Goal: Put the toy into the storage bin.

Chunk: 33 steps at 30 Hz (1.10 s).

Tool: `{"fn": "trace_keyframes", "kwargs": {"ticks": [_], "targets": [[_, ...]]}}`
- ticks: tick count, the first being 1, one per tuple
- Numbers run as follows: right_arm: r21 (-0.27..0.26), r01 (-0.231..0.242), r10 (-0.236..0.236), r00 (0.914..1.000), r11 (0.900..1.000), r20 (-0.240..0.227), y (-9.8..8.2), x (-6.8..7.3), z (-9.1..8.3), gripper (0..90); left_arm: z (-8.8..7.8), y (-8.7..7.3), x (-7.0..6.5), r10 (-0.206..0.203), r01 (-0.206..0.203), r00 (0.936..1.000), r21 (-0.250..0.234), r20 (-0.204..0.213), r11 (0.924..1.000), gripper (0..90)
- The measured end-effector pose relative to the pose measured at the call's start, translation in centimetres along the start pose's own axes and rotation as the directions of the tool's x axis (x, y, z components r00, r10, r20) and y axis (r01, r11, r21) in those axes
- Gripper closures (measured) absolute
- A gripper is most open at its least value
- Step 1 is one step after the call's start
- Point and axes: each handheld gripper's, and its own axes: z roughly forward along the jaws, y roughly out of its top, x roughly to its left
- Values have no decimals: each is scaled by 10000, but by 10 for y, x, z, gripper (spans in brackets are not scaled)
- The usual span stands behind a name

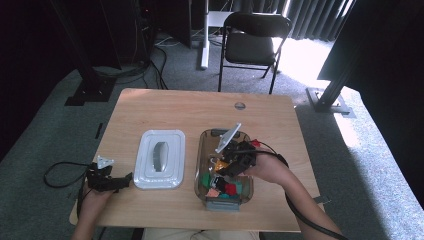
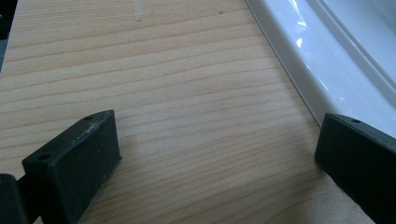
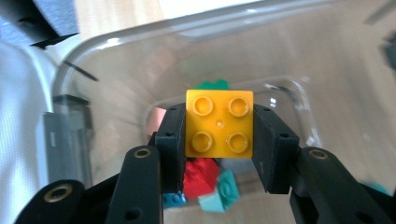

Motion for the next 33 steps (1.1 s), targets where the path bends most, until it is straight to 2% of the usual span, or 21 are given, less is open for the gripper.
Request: {"fn": "trace_keyframes", "kwargs": {"ticks": [3, 10, 16, 20, 33], "targets": [[277, 284, -280, 9995, 9992, -152, 6, 4, 12, 586, 0, 0, 0, -6, 6, 10000, -4, 3, 10000, 5], [605, 453, -429, 9982, 9971, -420, 16, 5, 35, 586, 0, 0, 0, -11, 11, 10000, -2, 15, 10000, 5], [905, 557, -510, 9973, 9943, -532, 22, 6, 47, 586, 0, 0, 0, -17, 17, 10000, -5, 19, 10000, 5], [1260, 598, -531, 9970, 9902, -555, 25, 5, 60, 586, 0, 0, 0, -11, 11, 10000, -3, 15, 10000, 5], [2207, 689, -598, 9971, 9729, -477, 29, 4, 87, 585, 0, 0, 0, -15, 15, 10000, -19, 2, 10000, 5]]}}
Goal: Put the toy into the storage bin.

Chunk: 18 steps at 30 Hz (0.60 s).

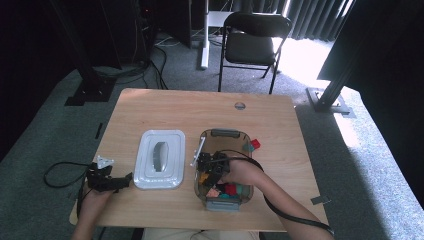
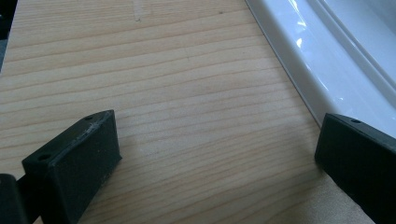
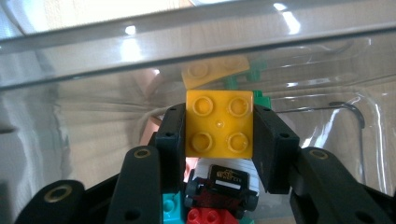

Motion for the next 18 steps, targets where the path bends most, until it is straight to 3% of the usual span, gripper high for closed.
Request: {"fn": "trace_keyframes", "kwargs": {"ticks": [10, 18], "targets": [[250, -137, 137, 9999, 9996, 10, 2, -2, 8, 580, 0, 0, 0, -11, 11, 10000, -15, -1, 10000, 5], [277, -294, 300, 9993, 9992, -224, 5, -2, 9, 512, 0, 0, 0, -23, 23, 10000, -24, -2, 10000, 5]]}}
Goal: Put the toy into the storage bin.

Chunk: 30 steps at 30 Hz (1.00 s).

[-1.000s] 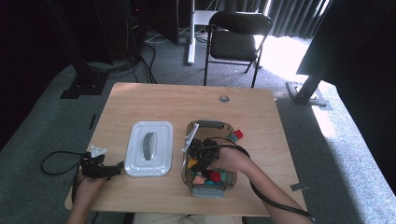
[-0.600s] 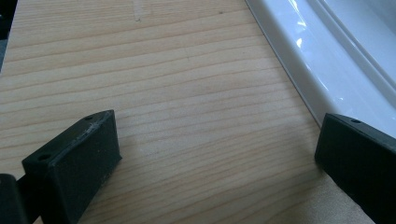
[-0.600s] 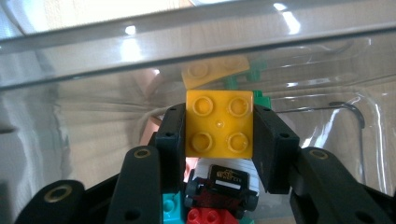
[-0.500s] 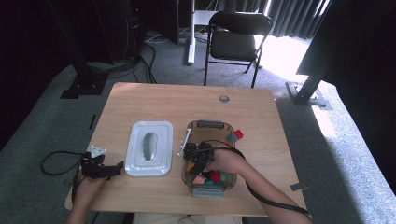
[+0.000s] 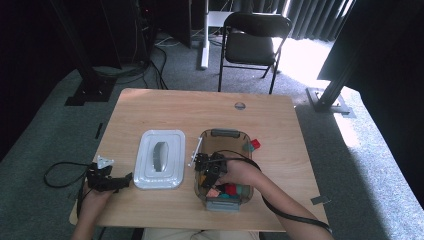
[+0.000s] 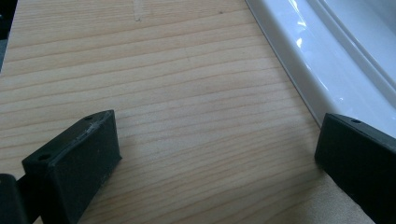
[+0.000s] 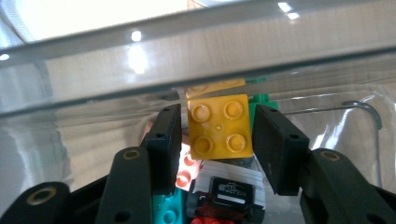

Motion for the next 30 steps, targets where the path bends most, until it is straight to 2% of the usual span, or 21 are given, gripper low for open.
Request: {"fn": "trace_keyframes", "kwargs": {"ticks": [7, 8, 13, 17, 18, 23, 27, 30], "targets": [[-364, -256, 258, 9997, 9990, 50, -7, -1, -13, 482, 0, 0, 0, 7, -7, 10000, 9, 1, 10000, 5], [-617, -416, 424, 9990, 9972, 112, -12, -3, -21, 483, 0, 0, 0, 11, -11, 10000, 13, 0, 10000, 5], [-1032, -840, 859, 9962, 9911, 137, -27, -7, -37, 477, 0, 0, 0, 13, -13, 10000, 10, 0, 10000, 5], [-1565, -1252, 1279, 9918, 9797, 70, -42, -11, -49, 448, 0, 0, 0, 16, -16, 10000, 7, 2, 10000, 5], [-1565, -1252, 1279, 9918, 9797, 70, -42, -11, -49, 448, 0, 0, 0, 16, -16, 10000, 7, 2, 10000, 5], [-2581, -1821, 1914, 9815, 9488, 109, -69, -18, -72, 444, 0, 0, 0, 28, -28, 10000, 8, -4, 10000, 5], [-3128, -2067, 2276, 9732, 9271, 317, -86, -23, -88, 444, 0, 0, 0, 30, -30, 10000, 7, -8, 10000, 5], [-3512, -2294, 2623, 9638, 9078, 484, -102, -28, -99, 445, 0, 0, 0, 28, -28, 10000, 7, -7, 10000, 5]]}}
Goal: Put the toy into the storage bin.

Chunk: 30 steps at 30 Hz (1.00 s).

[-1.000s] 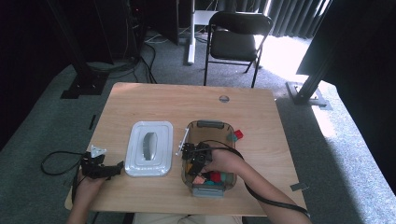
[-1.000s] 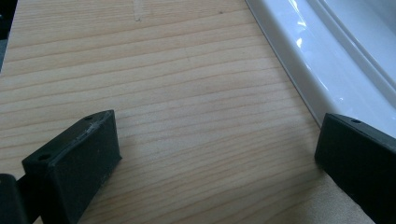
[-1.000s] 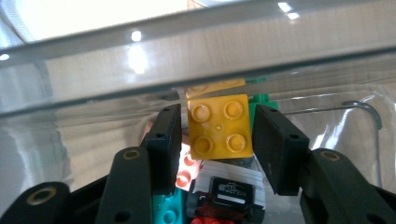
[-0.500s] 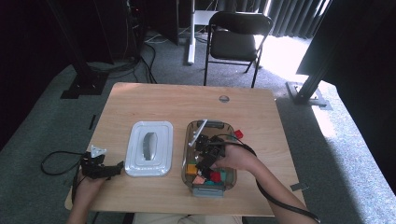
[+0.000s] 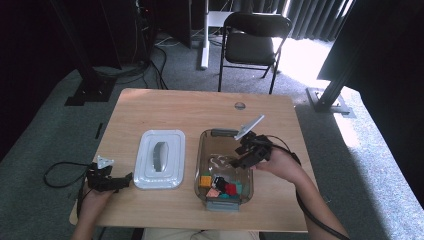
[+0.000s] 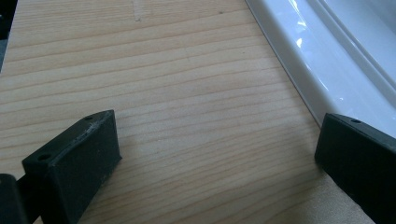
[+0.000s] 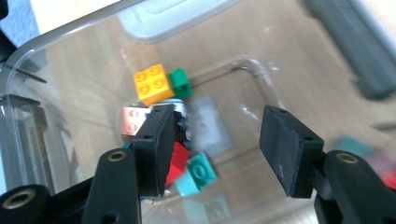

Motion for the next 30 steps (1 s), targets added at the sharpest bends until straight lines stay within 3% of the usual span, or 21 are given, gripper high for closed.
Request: {"fn": "trace_keyframes", "kwargs": {"ticks": [8, 14, 19, 24, 30], "targets": [[-620, -850, 888, 9941, 9945, 616, -27, -23, -27, 446, 0, 0, 0, 5, -5, 10000, 3, -2, 10000, 5], [-894, -1607, 1697, 9800, 9829, 1043, -48, -44, -30, 449, 0, 0, 0, 25, -25, 10000, 22, -2, 10000, 5], [-930, -2537, 2640, 9567, 9628, 1228, -63, -69, -18, 464, 0, 0, 0, 6, -6, 10000, 24, 2, 10000, 5], [-913, -3410, 3518, 9218, 9356, 1630, -74, -95, 1, 464, 0, 0, 0, 4, -4, 10000, 22, 4, 10000, 5], [-883, -4119, 4212, 8886, 9069, 1813, -74, -120, 26, 463, 0, 0, 0, 5, -5, 10000, 22, 3, 10000, 5]]}}
